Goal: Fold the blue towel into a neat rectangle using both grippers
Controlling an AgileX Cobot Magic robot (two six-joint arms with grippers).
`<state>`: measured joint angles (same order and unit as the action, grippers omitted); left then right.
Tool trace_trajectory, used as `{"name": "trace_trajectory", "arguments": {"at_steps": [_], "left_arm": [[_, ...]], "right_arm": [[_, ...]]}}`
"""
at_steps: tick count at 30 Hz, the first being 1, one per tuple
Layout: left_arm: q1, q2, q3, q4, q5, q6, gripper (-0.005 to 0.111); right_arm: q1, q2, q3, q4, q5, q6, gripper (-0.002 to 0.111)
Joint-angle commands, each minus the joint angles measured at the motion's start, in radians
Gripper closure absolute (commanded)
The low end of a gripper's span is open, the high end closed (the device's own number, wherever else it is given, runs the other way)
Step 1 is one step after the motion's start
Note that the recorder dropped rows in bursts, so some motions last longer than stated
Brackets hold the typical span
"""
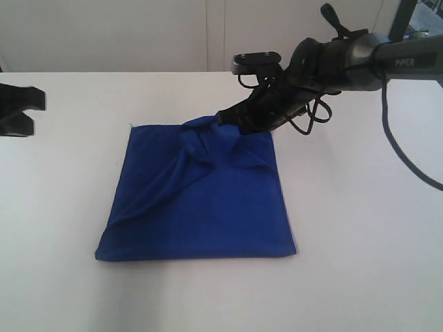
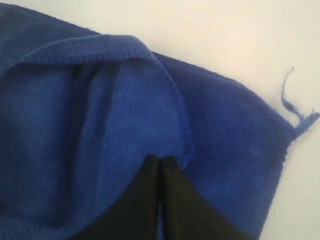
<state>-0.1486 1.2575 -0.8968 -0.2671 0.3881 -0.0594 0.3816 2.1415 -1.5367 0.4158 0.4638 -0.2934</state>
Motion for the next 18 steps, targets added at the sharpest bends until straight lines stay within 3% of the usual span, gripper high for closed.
{"name": "trace_trajectory", "arguments": {"at_steps": [1,4,10,12,13,18], "left_arm": [[-0.082,0.257,-0.067,-0.117,-0.085,0.068,0.107],[-0.168,0.426,-0.188,-0.139,-0.091,0.059,0.107],[-0.214,0.64,-0.434,-0.32,-0.024,0.059,0.107],[-0.214,0.7,-0.503,-0.361,0.009,0.059,0.099],[-0.214,0.733,-0.532,-0.388,0.02,0.059,0.089],[-0.214,0.775,-0.565,-0.489,0.048,0.087,0.059]], "right_arm": [[-0.013,-0.017,0.002,0.002,0.005,0.112,0.108],[-0.036,-0.017,0.002,0.002,0.02,0.158,0.108],[-0.056,-0.017,0.002,0.002,0.038,0.167,0.108],[-0.056,-0.017,0.002,0.002,0.038,0.167,0.108],[-0.056,-0.017,0.002,0.002,0.038,0.167,0.108],[-0.055,-0.017,0.002,0.002,0.034,0.167,0.108]]}}
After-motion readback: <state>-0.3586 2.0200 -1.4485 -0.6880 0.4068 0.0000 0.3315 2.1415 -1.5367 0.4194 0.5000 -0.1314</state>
